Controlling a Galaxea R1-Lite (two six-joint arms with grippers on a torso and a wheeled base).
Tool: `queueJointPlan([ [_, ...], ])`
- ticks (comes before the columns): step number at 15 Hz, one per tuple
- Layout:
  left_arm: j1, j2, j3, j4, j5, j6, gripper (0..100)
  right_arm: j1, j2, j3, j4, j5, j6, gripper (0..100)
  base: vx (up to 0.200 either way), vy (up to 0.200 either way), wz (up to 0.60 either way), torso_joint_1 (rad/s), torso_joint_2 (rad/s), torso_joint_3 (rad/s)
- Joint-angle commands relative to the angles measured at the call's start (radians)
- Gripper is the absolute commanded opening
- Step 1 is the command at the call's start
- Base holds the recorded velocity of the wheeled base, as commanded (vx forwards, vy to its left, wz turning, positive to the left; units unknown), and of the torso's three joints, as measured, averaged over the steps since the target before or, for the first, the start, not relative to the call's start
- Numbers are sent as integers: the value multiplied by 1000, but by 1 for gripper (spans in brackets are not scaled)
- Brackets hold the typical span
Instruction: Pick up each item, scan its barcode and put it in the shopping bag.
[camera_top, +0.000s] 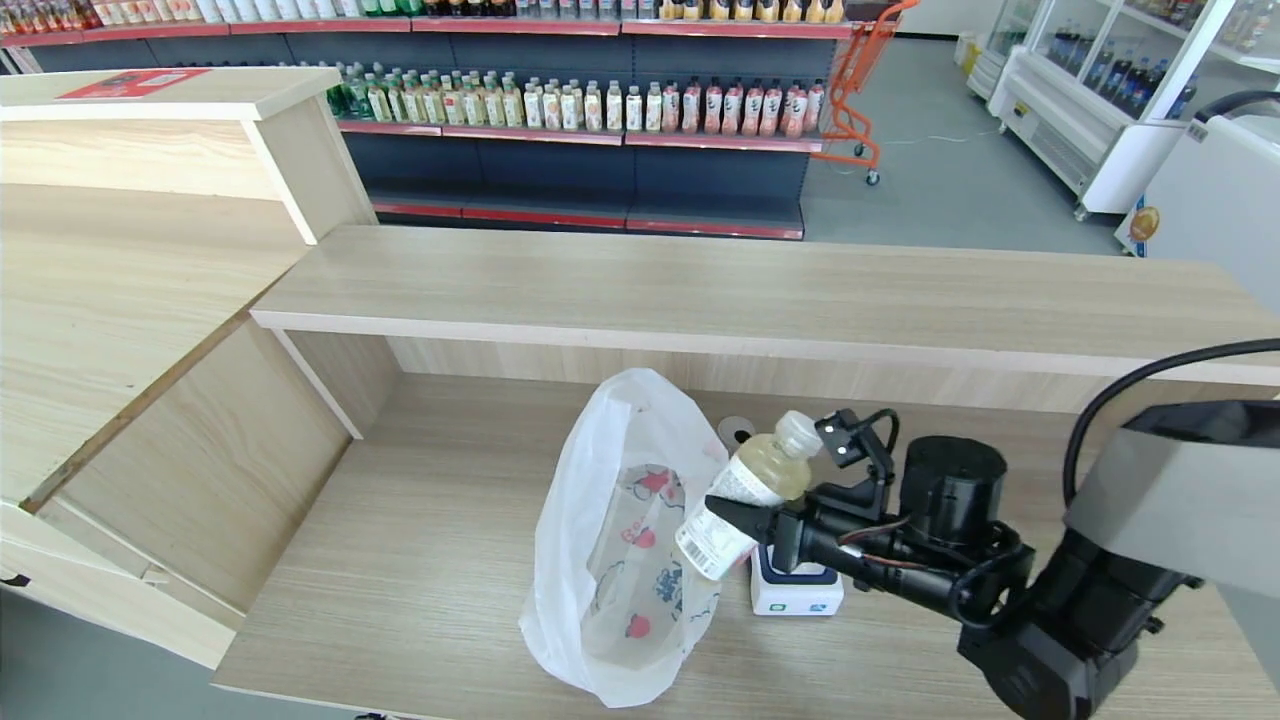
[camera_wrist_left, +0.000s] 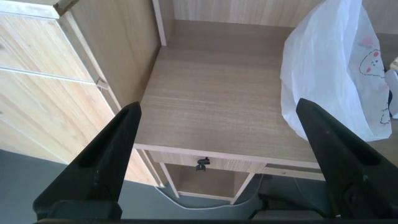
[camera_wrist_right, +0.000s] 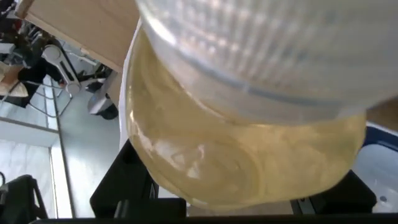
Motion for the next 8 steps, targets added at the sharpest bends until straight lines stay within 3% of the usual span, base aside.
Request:
queueJointPlan([
  [1, 0, 0, 0, 0, 0, -1, 100, 23, 153, -135, 2, -12, -48, 0, 0, 0, 0, 0, 0, 0],
  [8, 0, 0, 0, 0, 0, -1, 100, 48, 380, -370, 45, -14, -372, 0, 0, 0, 0, 0, 0, 0],
])
